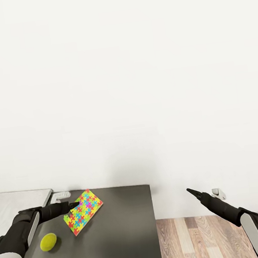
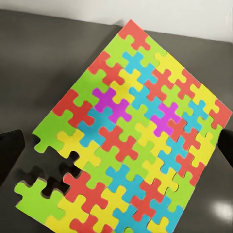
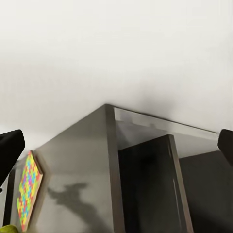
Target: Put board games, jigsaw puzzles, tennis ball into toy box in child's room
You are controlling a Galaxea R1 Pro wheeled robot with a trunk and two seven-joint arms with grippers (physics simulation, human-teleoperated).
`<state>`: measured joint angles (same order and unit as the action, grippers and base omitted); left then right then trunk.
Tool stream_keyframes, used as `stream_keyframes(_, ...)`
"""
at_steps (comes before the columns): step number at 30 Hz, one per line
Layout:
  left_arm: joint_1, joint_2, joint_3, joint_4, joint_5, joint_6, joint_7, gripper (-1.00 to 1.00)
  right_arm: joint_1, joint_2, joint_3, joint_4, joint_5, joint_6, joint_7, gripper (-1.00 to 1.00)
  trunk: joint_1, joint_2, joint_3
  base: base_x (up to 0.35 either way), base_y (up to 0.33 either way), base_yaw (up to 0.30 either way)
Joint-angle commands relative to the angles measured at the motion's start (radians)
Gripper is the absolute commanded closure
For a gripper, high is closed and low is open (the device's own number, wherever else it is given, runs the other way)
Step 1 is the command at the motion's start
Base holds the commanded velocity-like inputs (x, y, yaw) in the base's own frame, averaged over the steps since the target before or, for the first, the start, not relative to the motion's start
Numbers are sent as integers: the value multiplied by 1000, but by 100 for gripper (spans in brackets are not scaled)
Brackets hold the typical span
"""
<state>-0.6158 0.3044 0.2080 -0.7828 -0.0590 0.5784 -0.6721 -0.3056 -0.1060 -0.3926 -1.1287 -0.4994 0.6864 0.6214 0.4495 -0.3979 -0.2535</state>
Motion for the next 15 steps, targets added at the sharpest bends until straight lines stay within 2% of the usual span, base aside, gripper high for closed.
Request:
stream_keyframes(1, -1, -1, 4, -1, -6, 6, -7, -100, -1, 0, -2, 0, -3, 7, 1, -100, 1, -2, -4, 0, 0, 0)
stream_keyframes(15, -1, -2, 5, -1, -5, 6, -7, -100, -1, 0, -2, 0, -3, 6, 4, -100, 1, -2, -26, 0, 0, 0)
